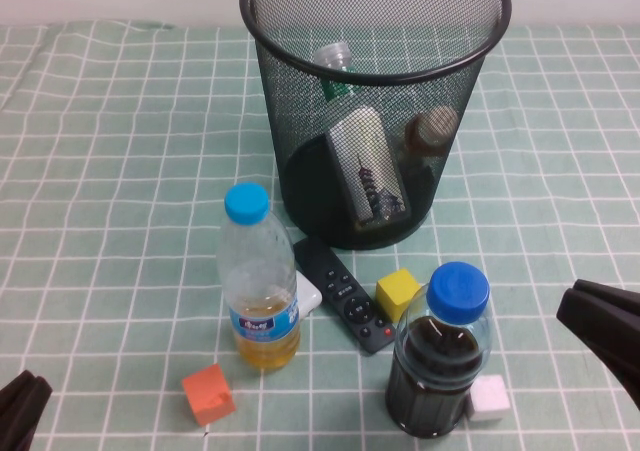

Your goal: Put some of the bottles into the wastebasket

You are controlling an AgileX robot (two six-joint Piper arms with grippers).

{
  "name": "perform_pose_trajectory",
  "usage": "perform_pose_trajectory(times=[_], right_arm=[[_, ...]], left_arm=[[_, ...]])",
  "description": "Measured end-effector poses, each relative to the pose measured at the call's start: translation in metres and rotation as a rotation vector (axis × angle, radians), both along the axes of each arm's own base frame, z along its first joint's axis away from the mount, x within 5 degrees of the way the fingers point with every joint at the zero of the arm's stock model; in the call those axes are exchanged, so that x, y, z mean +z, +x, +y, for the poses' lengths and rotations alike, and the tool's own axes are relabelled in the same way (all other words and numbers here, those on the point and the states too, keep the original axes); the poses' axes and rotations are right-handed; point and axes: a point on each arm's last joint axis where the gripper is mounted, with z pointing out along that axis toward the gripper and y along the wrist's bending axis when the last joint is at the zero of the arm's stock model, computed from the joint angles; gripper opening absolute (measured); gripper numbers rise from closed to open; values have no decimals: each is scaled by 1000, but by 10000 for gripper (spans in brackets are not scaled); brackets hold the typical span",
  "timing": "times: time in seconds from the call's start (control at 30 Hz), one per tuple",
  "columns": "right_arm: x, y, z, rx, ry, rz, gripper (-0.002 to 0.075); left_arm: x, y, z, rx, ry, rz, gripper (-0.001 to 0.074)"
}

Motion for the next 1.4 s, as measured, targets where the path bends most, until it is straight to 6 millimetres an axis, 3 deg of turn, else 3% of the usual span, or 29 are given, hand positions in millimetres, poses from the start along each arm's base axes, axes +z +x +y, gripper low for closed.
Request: perform_pose_trajectory(times=[0.3,0.57,0.7,0.87,1.13,1.4], right_arm=[[0,-2,-6,-27,-15,-31,-1],[-39,20,-53,-476,-19,15,-1],[-62,9,-75,-662,10,-47,-1],[-86,-13,-87,-807,21,-162,0],[-89,-29,-94,-939,32,-232,-1],[-91,-28,-92,-887,31,-210,-1]], left_arm=[[0,0,0,-1,1,1,-4],[0,0,0,-1,2,0,-4],[0,0,0,-1,3,1,-4],[0,0,0,-1,3,1,-4],[-1,0,0,-6,5,7,-4],[-1,0,0,-6,5,7,-4]])
